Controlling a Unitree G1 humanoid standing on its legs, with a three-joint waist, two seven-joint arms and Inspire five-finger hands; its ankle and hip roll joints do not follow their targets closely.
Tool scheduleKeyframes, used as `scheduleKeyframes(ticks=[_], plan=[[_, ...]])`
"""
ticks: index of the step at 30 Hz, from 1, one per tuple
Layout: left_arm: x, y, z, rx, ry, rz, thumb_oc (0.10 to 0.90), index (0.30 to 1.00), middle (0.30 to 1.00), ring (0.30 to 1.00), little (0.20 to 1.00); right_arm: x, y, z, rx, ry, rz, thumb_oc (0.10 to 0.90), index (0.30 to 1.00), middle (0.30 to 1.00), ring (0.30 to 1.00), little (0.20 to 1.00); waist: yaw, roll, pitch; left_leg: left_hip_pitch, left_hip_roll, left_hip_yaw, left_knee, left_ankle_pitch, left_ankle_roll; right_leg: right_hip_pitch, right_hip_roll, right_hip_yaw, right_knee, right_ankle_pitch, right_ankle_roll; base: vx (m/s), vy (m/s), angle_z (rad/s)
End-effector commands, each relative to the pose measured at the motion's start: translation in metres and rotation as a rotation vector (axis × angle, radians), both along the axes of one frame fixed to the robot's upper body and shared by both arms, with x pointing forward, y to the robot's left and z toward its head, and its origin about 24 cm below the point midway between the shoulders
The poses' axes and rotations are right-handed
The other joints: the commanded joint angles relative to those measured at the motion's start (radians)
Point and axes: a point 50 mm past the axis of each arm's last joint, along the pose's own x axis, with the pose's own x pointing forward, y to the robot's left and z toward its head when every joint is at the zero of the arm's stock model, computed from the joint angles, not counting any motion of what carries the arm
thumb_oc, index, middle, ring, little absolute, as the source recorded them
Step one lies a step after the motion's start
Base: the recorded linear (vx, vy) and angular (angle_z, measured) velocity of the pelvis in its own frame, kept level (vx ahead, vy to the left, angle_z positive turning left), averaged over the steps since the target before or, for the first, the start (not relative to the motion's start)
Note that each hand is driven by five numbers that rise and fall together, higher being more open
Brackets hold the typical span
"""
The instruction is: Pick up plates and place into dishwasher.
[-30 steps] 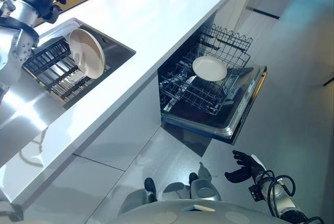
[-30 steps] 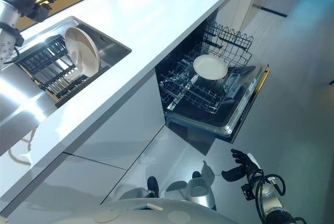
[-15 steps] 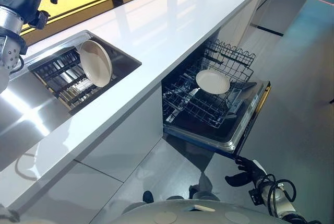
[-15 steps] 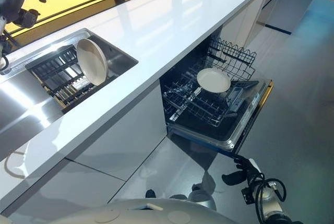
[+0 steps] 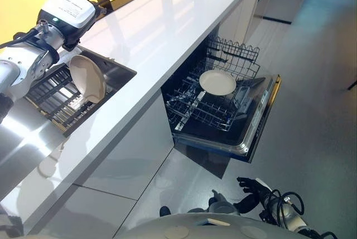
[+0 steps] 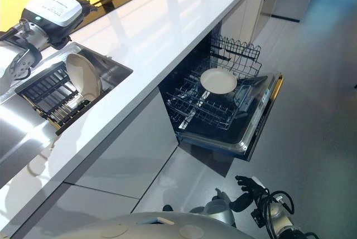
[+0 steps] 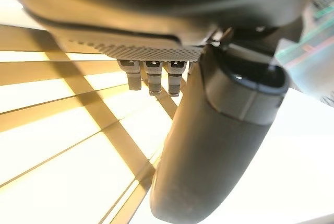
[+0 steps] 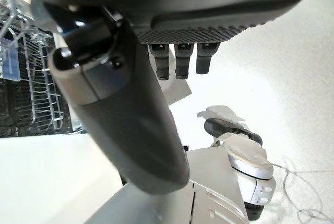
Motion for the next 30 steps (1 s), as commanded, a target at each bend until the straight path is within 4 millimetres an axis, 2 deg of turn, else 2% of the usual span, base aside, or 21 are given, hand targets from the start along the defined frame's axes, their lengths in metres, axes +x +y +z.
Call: scheduleKeyframes(ticks=[1,2,8,17,30], plan=[[-0.01,0.019,0.091,-0.049,-0.328,0.121,0.8,0.9,0.9,0.9,0.9,0.024,-0.003,0.013,-0.023,-0.095,0.056,0.8,0.9,0.9,0.9,0.9,0.001,0.035,0.053,0.007,-0.085,0.038,0.087,-0.185,0.07,-0.121,0.06,0.003,0.06,0.05,0.046,0.0,0.0,0.0],[-0.008,0.018,0.086,-0.024,-0.309,0.13,0.8,0.9,0.9,0.9,0.9,0.028,-0.007,0.016,-0.031,-0.118,0.03,0.8,0.9,0.9,0.9,0.9,-0.001,0.039,0.077,-0.009,-0.088,0.035,0.097,-0.181,0.071,-0.133,0.059,0.007,0.07,0.05,0.046,0.0,0.011,-0.03],[-0.002,0.021,0.074,0.053,-0.249,0.196,0.8,0.9,0.9,0.9,0.9,0.038,-0.015,0.023,-0.038,-0.163,0.017,0.8,0.9,0.9,0.9,0.9,-0.02,0.046,0.12,-0.043,-0.093,0.04,0.111,-0.173,0.071,-0.17,0.062,0.024,0.081,0.059,0.048,-0.01,0.032,-0.11],[0.006,0.031,0.058,0.097,-0.084,0.372,0.8,0.9,0.9,0.9,0.9,0.04,-0.019,0.026,-0.061,-0.168,0.021,0.8,0.9,0.9,0.9,0.9,-0.036,0.046,0.153,-0.059,-0.097,0.055,0.128,-0.171,0.073,-0.188,0.059,0.032,0.082,0.075,0.054,0.02,0.013,-0.06],[0.009,0.031,0.061,0.105,-0.062,0.425,0.8,0.9,0.9,0.9,0.9,0.048,-0.016,0.03,-0.058,-0.194,0.036,0.8,0.9,0.9,0.9,0.9,-0.032,0.046,0.176,-0.082,-0.1,0.05,0.141,-0.165,0.074,-0.204,0.053,0.02,0.089,0.078,0.05,0.0,0.002,-0.02]])
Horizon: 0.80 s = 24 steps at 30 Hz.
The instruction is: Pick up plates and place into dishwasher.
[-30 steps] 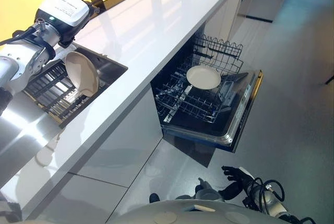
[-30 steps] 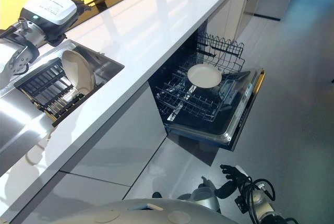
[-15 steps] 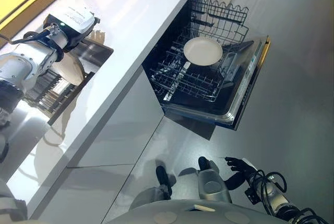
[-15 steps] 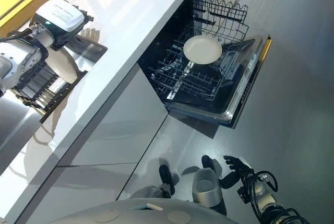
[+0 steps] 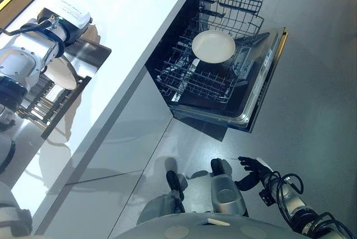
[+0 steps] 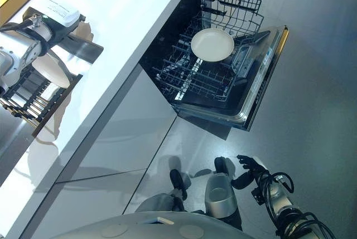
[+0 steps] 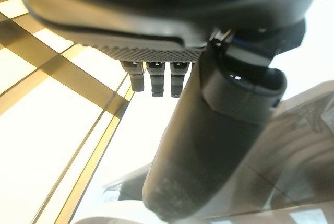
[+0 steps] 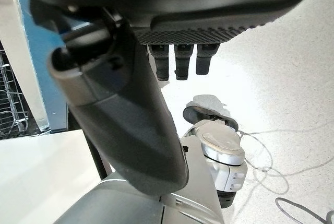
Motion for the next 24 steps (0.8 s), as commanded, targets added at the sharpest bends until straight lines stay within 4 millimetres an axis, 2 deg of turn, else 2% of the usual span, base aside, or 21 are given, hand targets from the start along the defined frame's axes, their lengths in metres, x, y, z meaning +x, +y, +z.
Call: scheduleKeyframes(ticks=[1,3,13,24], plan=[[-0.008,0.023,0.062,-0.01,-0.239,0.137,0.8,0.9,0.9,0.9,0.9,0.004,-0.008,0.011,-0.017,-0.066,0.019,0.8,0.9,0.9,0.9,0.9,0.008,0.003,-0.036,-0.052,-0.098,0.003,0.141,-0.163,0.075,-0.128,0.052,-0.006,0.045,0.077,0.048,0.0,0.0,0.0],[-0.008,0.023,0.064,-0.006,-0.261,0.128,0.8,0.9,0.9,0.9,0.9,0.004,-0.008,0.01,-0.016,-0.065,0.021,0.8,0.9,0.9,0.9,0.9,0.01,0.003,-0.034,-0.052,-0.099,0.001,0.142,-0.163,0.076,-0.128,0.051,-0.008,0.045,0.076,0.047,0.0,0.0,0.0],[-0.022,0.032,0.087,-0.033,-0.603,0.029,0.8,0.9,0.9,0.9,0.9,-0.005,-0.002,0.003,-0.002,-0.032,0.045,0.8,0.9,0.9,0.9,0.9,0.023,-0.007,-0.045,-0.034,-0.099,-0.008,0.131,-0.165,0.077,-0.111,0.05,-0.013,0.039,0.073,0.043,0.01,-0.003,0.03],[-0.028,0.035,0.084,-0.07,-0.671,0.004,0.8,0.9,0.9,0.9,0.9,-0.01,0.001,0.0,0.005,-0.018,0.054,0.8,0.9,0.9,0.9,0.9,0.029,-0.013,-0.055,-0.016,-0.096,-0.015,0.126,-0.17,0.077,-0.1,0.052,-0.015,0.044,0.065,0.041,0.01,-0.004,0.02]])
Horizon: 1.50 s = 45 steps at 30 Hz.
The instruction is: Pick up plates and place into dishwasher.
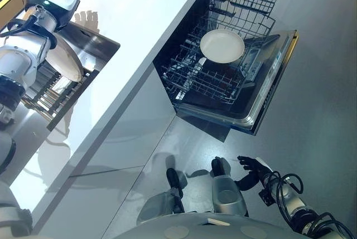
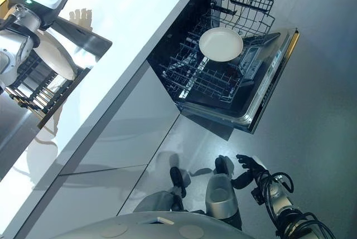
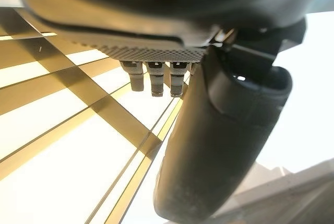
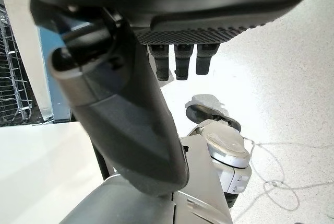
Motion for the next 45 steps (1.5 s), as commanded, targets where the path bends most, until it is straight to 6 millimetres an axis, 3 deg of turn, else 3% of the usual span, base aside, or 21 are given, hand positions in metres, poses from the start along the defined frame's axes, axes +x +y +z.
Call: scheduleKeyframes(ticks=[1,8,16,22,36,45], plan=[[-0.025,0.032,0.06,-0.087,-0.298,0.123,0.8,0.9,0.9,0.9,0.9,-0.009,0.001,0.0,-0.002,-0.015,0.042,0.8,0.9,0.9,0.9,0.9,-0.007,0.001,-0.069,-0.019,-0.095,0.001,0.127,-0.178,0.069,-0.116,0.055,0.011,0.047,0.065,0.041,0.01,-0.014,0.04],[-0.029,0.038,0.063,-0.059,-0.283,0.163,0.8,0.9,0.9,0.9,0.9,-0.013,0.0,-0.001,-0.003,0.0,0.04,0.8,0.9,0.9,0.9,0.9,-0.001,-0.002,-0.079,-0.004,-0.095,-0.004,0.124,-0.181,0.069,-0.095,0.055,0.005,0.04,0.06,0.042,0.01,-0.009,0.03],[-0.037,0.058,0.069,-0.017,-0.225,0.373,0.8,0.9,0.9,0.9,0.9,-0.013,0.001,-0.002,0.002,0.011,0.041,0.8,0.9,0.9,0.9,0.9,0.01,0.003,-0.089,0.009,-0.095,-0.014,0.124,-0.184,0.068,-0.069,0.052,-0.008,0.031,0.056,0.041,0.02,-0.01,0.05],[-0.042,0.066,0.07,0.01,-0.205,0.419,0.8,0.9,0.9,0.9,0.9,-0.014,0.003,-0.003,-0.001,0.022,0.038,0.8,0.9,0.9,0.9,0.9,0.019,0.009,-0.098,0.017,-0.094,-0.024,0.121,-0.183,0.066,-0.051,0.051,-0.017,0.024,0.052,0.039,0.01,-0.005,0.03],[-0.034,0.058,0.058,0.009,-0.122,0.34,0.8,0.9,0.9,0.9,0.9,-0.018,0.002,-0.005,-0.002,0.034,0.031,0.8,0.9,0.9,0.9,0.9,0.023,0.007,-0.107,0.031,-0.092,-0.028,0.118,-0.188,0.066,-0.043,0.052,-0.023,0.028,0.047,0.042,0.01,-0.003,0.05],[-0.028,0.042,0.053,-0.063,-0.216,0.174,0.8,0.9,0.9,0.9,0.9,-0.019,0.005,-0.007,0.006,0.033,0.038,0.8,0.9,0.9,0.9,0.9,0.011,-0.005,-0.091,0.026,-0.09,-0.019,0.117,-0.188,0.071,-0.065,0.059,-0.009,0.042,0.049,0.044,0.0,-0.001,0.0]])
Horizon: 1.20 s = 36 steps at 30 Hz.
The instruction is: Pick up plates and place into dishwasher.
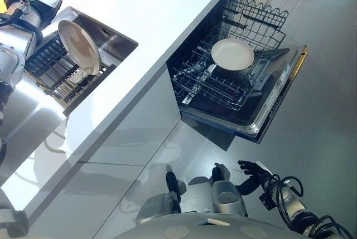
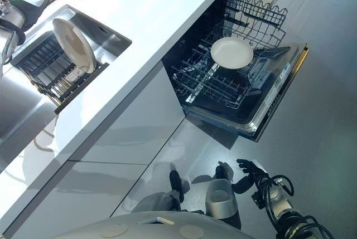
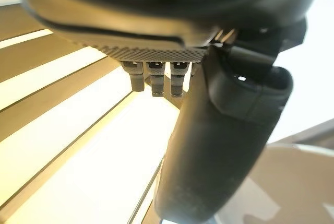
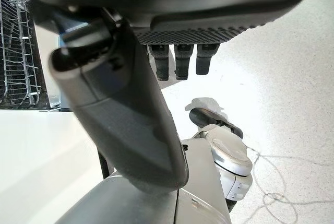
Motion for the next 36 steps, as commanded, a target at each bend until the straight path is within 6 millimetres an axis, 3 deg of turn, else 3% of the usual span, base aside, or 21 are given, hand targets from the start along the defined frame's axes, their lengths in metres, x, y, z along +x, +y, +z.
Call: scheduleKeyframes(ticks=[1,16,29,36], plan=[[-0.019,0.025,0.045,-0.076,-0.276,0.047,0.8,0.9,0.9,0.9,0.9,-0.009,0.005,-0.002,0.017,-0.011,0.033,0.8,0.9,0.9,0.9,0.9,-0.018,0.008,-0.087,-0.022,-0.09,0.03,0.118,-0.203,0.072,-0.148,0.065,0.044,0.059,0.049,0.046,-0.02,-0.007,-0.03],[-0.008,0.019,0.03,-0.065,-0.207,0.081,0.8,0.9,0.9,0.9,0.9,-0.002,0.002,0.003,0.012,-0.048,0.029,0.8,0.9,0.9,0.9,0.9,-0.033,-0.002,-0.056,-0.06,-0.089,0.043,0.147,-0.201,0.077,-0.188,0.072,0.063,0.079,0.058,0.044,-0.01,-0.004,-0.04],[0.002,0.0,0.028,-0.089,-0.183,0.024,0.8,0.9,0.9,0.9,0.9,0.005,-0.003,0.008,-0.002,-0.07,0.02,0.8,0.9,0.9,0.9,0.9,-0.035,0.015,-0.043,-0.074,-0.093,0.025,0.144,-0.188,0.07,-0.19,0.059,0.038,0.073,0.06,0.044,-0.01,0.009,0.01],[0.005,-0.001,0.024,-0.086,-0.152,0.034,0.8,0.9,0.9,0.9,0.9,0.006,-0.005,0.011,-0.015,-0.078,0.028,0.8,0.9,0.9,0.9,0.9,-0.044,0.024,-0.039,-0.072,-0.095,0.021,0.138,-0.187,0.066,-0.189,0.057,0.034,0.069,0.058,0.045,-0.01,0.015,0.0]])
